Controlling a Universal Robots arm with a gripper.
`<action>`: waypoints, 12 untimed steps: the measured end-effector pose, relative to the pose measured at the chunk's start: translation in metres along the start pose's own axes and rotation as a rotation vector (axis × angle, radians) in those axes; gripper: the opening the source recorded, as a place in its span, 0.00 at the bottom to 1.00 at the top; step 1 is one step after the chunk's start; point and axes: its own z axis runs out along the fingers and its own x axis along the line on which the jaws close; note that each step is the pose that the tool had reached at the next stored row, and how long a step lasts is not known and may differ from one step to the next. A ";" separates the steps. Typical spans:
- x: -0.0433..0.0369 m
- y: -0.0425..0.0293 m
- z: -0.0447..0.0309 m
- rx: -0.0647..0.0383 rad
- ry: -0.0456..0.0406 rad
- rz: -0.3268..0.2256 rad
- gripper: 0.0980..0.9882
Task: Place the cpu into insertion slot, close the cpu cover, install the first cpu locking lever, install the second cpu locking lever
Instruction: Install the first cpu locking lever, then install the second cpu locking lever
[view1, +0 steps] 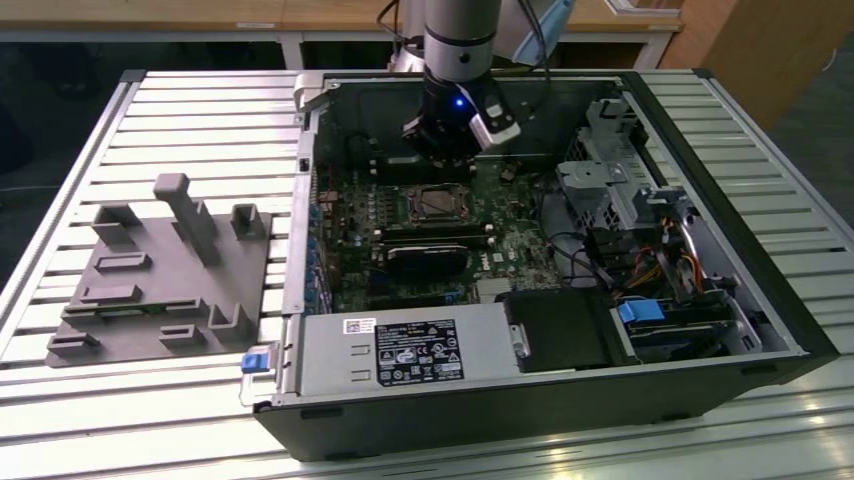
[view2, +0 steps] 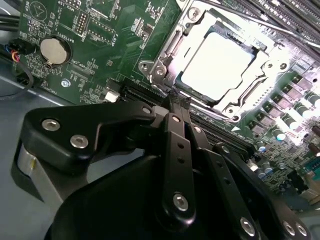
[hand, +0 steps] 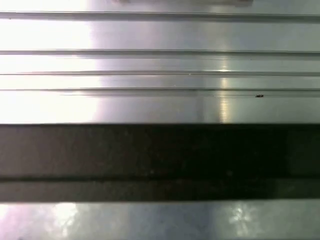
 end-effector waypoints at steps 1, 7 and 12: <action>-0.0002 -0.0003 0.0000 0.000 0.0000 0.000 0.01; -0.0029 -0.0016 0.0000 0.000 0.0000 0.000 0.01; -0.0038 -0.0024 0.0000 0.000 0.0000 0.000 0.01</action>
